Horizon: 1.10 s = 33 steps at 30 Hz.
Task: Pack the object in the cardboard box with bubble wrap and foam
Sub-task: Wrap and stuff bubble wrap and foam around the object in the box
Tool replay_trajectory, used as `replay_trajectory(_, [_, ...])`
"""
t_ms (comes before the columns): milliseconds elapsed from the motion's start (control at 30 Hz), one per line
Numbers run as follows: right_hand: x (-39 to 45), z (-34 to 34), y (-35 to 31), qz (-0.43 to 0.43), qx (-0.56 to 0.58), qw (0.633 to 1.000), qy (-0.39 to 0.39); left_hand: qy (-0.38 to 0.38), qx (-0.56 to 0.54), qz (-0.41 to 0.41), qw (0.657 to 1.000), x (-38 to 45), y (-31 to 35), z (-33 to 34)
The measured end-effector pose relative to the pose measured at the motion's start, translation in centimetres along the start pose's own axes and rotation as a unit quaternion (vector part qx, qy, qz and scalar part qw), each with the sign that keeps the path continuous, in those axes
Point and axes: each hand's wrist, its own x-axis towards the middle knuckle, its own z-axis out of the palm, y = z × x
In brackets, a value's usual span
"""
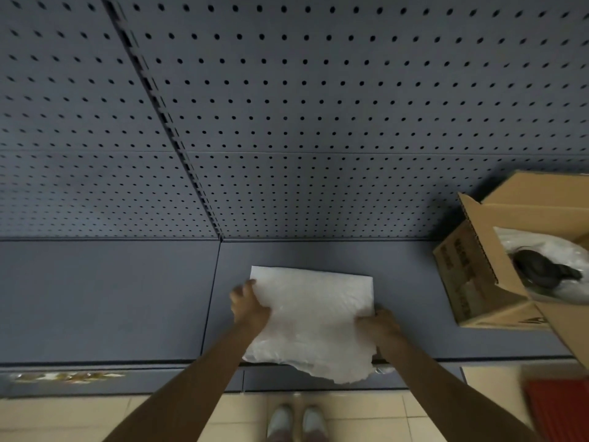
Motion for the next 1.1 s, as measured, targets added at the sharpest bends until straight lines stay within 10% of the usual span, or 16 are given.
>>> replay_trajectory(167, [-0.8, -1.3, -0.7, -0.008, 0.089, 0.994, -0.065, -0.077, -0.218, -0.061, 0.971, 1.0, -0.2, -3.4])
replay_trajectory(400, [-3.7, -4.7, -4.6, -0.051, 0.101, 0.991, -0.069, -0.237, -0.156, 0.036, 0.958, -0.3, 3.7, -10.2])
replay_trajectory(1100, [-13.2, -20.9, -11.4, -0.2, 0.144, 0.955, 0.162, -0.265, -0.179, 0.272, 0.907, -8.2, 20.9, -14.8])
